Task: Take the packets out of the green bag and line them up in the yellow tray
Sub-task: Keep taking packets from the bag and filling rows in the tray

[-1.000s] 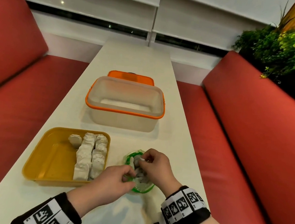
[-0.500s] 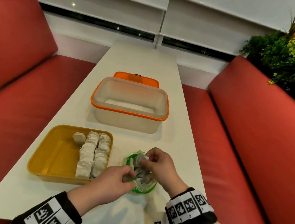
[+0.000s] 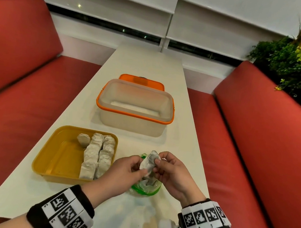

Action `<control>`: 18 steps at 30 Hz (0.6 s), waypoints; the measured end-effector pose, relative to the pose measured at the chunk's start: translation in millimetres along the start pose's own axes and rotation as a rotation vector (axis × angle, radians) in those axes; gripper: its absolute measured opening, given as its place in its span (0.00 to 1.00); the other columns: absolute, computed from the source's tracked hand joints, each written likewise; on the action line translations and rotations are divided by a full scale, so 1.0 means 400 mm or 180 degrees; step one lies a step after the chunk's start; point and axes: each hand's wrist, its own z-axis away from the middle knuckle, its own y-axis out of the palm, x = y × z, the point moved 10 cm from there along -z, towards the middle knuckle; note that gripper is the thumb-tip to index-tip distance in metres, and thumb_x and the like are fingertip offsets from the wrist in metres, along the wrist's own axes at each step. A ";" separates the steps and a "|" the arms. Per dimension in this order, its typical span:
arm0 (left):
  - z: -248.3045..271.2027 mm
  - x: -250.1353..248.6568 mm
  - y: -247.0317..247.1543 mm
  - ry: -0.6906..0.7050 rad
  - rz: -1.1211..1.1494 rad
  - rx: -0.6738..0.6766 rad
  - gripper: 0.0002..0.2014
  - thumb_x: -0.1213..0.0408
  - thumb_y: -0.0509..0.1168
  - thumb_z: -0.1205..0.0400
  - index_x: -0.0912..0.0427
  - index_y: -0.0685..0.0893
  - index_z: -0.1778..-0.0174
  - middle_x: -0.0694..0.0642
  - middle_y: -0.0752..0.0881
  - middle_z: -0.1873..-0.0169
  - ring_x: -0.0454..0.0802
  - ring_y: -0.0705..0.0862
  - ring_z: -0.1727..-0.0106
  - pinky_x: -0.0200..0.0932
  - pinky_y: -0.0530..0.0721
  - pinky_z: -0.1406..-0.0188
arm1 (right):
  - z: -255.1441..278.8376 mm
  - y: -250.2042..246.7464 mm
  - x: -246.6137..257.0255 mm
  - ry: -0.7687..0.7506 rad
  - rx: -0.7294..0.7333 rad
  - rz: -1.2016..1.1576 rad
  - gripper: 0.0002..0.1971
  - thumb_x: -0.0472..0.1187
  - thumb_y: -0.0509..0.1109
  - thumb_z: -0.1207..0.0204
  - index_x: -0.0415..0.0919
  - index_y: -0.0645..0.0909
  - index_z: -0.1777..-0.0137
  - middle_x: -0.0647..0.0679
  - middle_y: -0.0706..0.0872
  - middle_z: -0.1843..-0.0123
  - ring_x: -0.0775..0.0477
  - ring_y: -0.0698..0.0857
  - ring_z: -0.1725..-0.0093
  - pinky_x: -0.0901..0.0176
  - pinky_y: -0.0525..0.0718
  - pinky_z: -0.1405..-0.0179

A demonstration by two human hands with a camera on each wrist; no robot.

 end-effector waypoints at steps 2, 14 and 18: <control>-0.004 0.000 -0.003 -0.0028 0.0072 -0.0074 0.08 0.63 0.68 0.20 0.48 0.80 0.64 0.50 0.85 0.71 0.48 0.85 0.67 0.53 0.85 0.57 | 0.006 -0.003 0.002 0.0012 -0.0088 -0.0024 0.07 0.26 0.68 0.28 0.39 0.77 0.58 0.42 0.82 0.69 0.51 0.81 0.72 0.62 0.78 0.73; -0.006 -0.084 -0.004 0.0368 -0.1280 0.0596 0.10 0.64 0.66 0.26 0.49 0.76 0.72 0.46 0.74 0.76 0.40 0.71 0.72 0.37 0.66 0.73 | 0.067 0.107 0.066 -0.1480 0.0318 0.3984 0.15 0.52 0.72 0.35 0.49 0.82 0.50 0.60 0.80 0.51 0.54 0.77 0.46 0.59 0.75 0.42; -0.001 -0.080 -0.025 0.0227 -0.0988 0.0799 0.09 0.65 0.69 0.30 0.48 0.81 0.74 0.41 0.76 0.82 0.36 0.71 0.76 0.31 0.67 0.75 | 0.074 0.135 0.064 -0.1438 0.0551 0.3686 0.20 0.53 0.73 0.36 0.54 0.79 0.43 0.64 0.79 0.41 0.63 0.74 0.39 0.73 0.71 0.40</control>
